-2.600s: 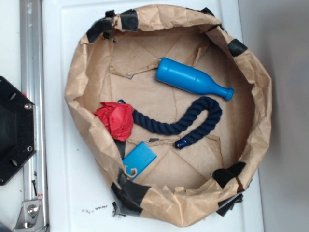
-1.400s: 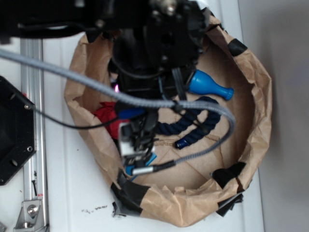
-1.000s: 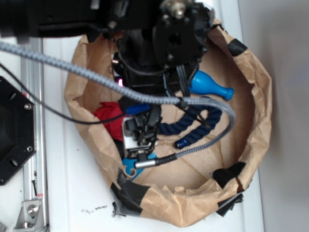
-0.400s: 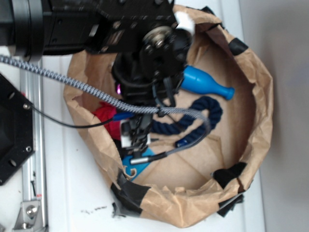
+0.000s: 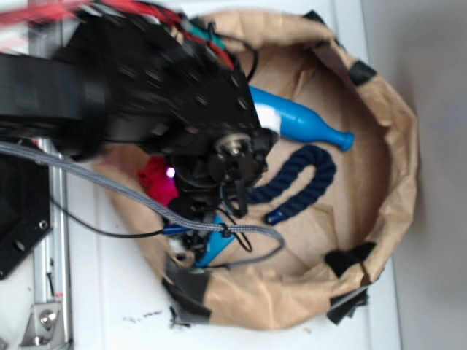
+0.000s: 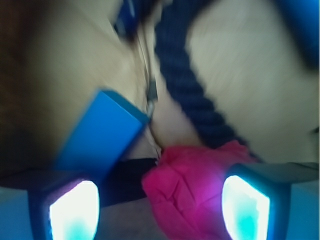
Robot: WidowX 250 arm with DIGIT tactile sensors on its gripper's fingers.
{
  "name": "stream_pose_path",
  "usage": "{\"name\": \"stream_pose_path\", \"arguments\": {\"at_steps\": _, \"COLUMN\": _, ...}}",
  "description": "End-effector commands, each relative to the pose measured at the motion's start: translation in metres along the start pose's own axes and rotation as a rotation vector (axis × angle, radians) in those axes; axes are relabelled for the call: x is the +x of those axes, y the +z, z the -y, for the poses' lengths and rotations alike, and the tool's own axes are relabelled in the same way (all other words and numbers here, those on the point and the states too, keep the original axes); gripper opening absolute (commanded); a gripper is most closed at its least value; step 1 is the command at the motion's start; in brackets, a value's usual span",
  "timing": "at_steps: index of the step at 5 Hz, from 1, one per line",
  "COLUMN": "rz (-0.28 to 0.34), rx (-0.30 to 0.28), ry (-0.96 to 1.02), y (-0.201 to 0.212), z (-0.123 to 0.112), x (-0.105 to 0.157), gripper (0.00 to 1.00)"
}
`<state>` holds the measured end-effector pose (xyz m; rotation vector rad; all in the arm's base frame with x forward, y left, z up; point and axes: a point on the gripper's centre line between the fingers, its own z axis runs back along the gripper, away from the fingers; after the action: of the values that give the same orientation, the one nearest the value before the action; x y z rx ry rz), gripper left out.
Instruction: Grab the red paper.
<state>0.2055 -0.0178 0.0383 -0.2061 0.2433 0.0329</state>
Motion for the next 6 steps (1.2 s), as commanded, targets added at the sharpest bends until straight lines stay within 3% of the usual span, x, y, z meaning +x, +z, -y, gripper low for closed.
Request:
{"name": "stream_pose_path", "arguments": {"at_steps": 1, "rz": -0.098, "rx": 0.126, "ry": -0.055, "y": -0.044, "z": -0.005, "x": -0.018, "gripper": 1.00}}
{"name": "stream_pose_path", "arguments": {"at_steps": 2, "rz": -0.105, "rx": 0.128, "ry": -0.066, "y": -0.038, "z": -0.004, "x": -0.021, "gripper": 0.00}}
{"name": "stream_pose_path", "arguments": {"at_steps": 3, "rz": -0.027, "rx": 0.177, "ry": -0.051, "y": -0.013, "z": -0.002, "x": -0.016, "gripper": 0.00}}
{"name": "stream_pose_path", "arguments": {"at_steps": 4, "rz": 0.207, "rx": 0.130, "ry": 0.005, "y": 0.042, "z": 0.005, "x": 0.002, "gripper": 0.00}}
{"name": "stream_pose_path", "arguments": {"at_steps": 5, "rz": 0.296, "rx": 0.164, "ry": 0.043, "y": 0.098, "z": 0.011, "x": 0.013, "gripper": 0.00}}
{"name": "stream_pose_path", "arguments": {"at_steps": 6, "rz": 0.356, "rx": 0.157, "ry": 0.016, "y": 0.142, "z": 0.023, "x": 0.021, "gripper": 0.00}}
